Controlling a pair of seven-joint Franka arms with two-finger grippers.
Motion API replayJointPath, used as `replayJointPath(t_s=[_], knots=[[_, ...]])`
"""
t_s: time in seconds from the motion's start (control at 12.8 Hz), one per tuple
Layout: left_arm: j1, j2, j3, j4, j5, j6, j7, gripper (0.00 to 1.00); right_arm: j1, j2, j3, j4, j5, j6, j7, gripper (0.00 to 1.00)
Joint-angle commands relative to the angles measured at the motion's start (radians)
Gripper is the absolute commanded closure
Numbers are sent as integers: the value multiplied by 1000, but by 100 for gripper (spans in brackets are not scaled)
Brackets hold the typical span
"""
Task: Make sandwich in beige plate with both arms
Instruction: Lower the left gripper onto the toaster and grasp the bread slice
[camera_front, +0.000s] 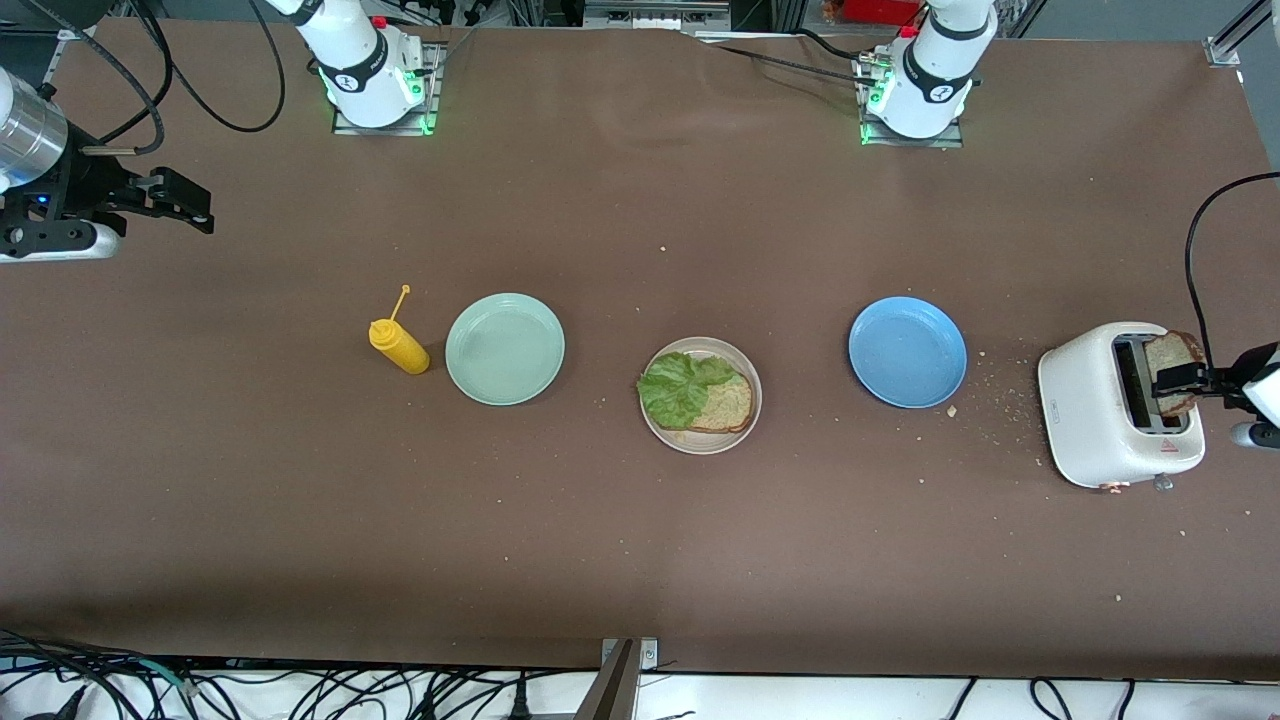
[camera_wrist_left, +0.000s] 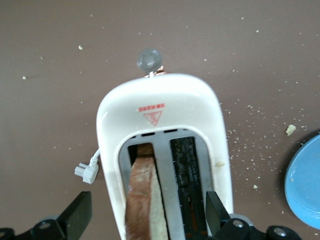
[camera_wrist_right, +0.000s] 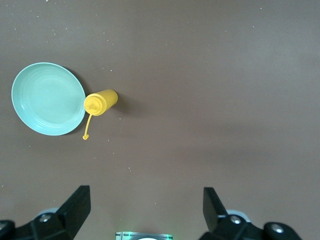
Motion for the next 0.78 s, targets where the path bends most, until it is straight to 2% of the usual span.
replayJointPath(t_s=[0.0,0.08,0.16,0.23,0.7], knots=[[33,-11,-14,-57,-27,17,14,7,3,-3,-1,9,23,4,-16,0],[35,-3,-14,-64,-58,12,8,21,3,-3,1,9,21,4,-13,0],[35,0,-14,-64,-58,2,7,70,5,-3,3,9,21,4,-10,0],[33,0,-14,-54,-58,-6,4,100,5,-3,3,6,21,4,-10,0],[36,-14,-12,-45,-55,-14,4,100,5,12,3,3,17,6,-4,0]])
